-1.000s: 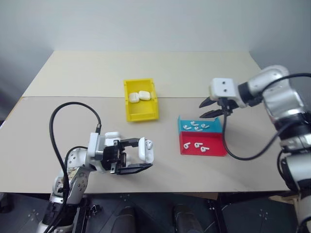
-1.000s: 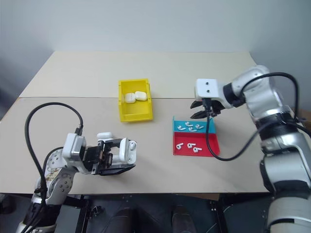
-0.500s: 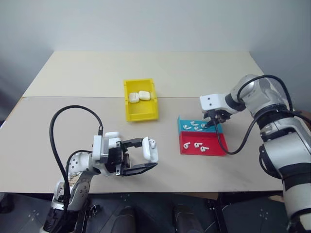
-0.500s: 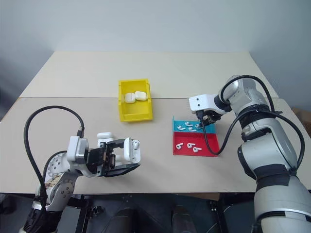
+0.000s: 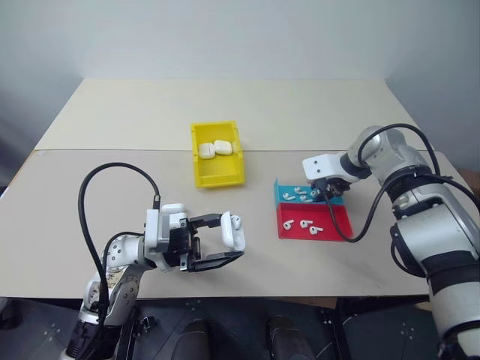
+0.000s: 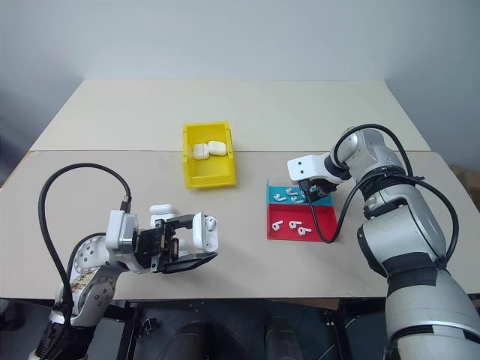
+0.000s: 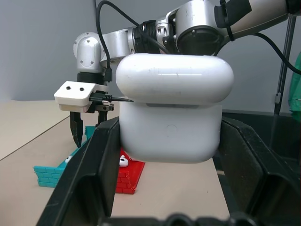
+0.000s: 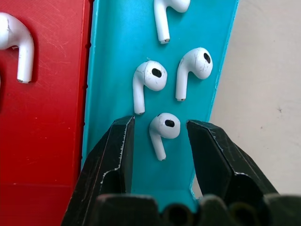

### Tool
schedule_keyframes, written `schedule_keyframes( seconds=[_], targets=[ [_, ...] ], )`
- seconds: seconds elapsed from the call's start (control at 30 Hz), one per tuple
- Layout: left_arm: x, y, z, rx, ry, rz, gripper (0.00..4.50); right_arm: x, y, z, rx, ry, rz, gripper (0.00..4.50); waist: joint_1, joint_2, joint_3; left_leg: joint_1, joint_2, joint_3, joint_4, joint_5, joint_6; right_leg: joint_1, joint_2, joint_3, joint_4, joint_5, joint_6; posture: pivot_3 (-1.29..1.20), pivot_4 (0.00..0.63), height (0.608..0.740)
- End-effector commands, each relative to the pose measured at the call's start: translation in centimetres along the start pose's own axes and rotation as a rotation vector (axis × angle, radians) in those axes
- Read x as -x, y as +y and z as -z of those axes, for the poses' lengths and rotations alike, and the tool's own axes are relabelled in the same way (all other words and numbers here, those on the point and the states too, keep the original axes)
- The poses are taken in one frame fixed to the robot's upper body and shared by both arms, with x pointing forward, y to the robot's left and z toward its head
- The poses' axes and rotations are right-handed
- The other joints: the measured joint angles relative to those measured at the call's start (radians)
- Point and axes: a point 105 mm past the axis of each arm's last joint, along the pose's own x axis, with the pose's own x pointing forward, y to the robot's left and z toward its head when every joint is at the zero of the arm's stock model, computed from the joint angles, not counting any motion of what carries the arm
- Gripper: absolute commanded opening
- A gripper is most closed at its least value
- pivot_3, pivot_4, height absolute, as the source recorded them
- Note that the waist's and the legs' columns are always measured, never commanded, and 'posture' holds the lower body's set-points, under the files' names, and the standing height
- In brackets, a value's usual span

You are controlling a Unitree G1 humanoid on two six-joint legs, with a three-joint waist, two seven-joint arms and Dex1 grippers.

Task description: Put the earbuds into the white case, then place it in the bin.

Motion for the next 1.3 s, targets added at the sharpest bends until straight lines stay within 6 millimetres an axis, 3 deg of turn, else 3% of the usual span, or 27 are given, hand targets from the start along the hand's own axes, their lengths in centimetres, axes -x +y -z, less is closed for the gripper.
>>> schedule_keyframes(
  seconds=[0.03,0.93,1.03,1.3],
  targets=[
    [-0.37,-0.22,-0.97,-0.050,-0.023,0.020,2.80,0.98,-1.05,-0.18,0.014,0.005,0.059,2.19,0.000,0.000,0.000,0.000,0.000,0.000,0.000,0.000,0.000,0.000,0.000,0.000,0.000,0.000,0.000,0.00,0.150,0.740],
    [-0.55,0.12,-0.58,-0.058,0.002,-0.002,2.80,0.50,-0.94,-0.08,0.022,0.005,0.063,2.19,-0.001,0.000,0.000,0.000,0.000,0.000,0.000,0.000,0.000,0.000,0.000,0.000,0.000,0.000,0.000,0.00,0.150,0.740],
    [-0.61,0.11,-0.59,-0.057,0.001,-0.002,2.80,0.48,-0.77,-0.04,0.032,0.005,0.052,1.64,-0.001,0.000,0.000,0.000,0.000,0.000,0.000,0.000,0.000,0.000,0.000,0.000,0.000,0.000,0.000,0.00,0.150,0.740],
    [-0.70,0.14,-0.51,-0.056,0.008,-0.002,2.80,0.50,-0.74,0.07,0.019,0.003,0.053,1.64,-0.001,0.000,0.000,0.000,0.000,0.000,0.000,0.000,0.000,0.000,0.000,0.000,0.000,0.000,0.000,0.00,0.150,0.740]
  ],
)
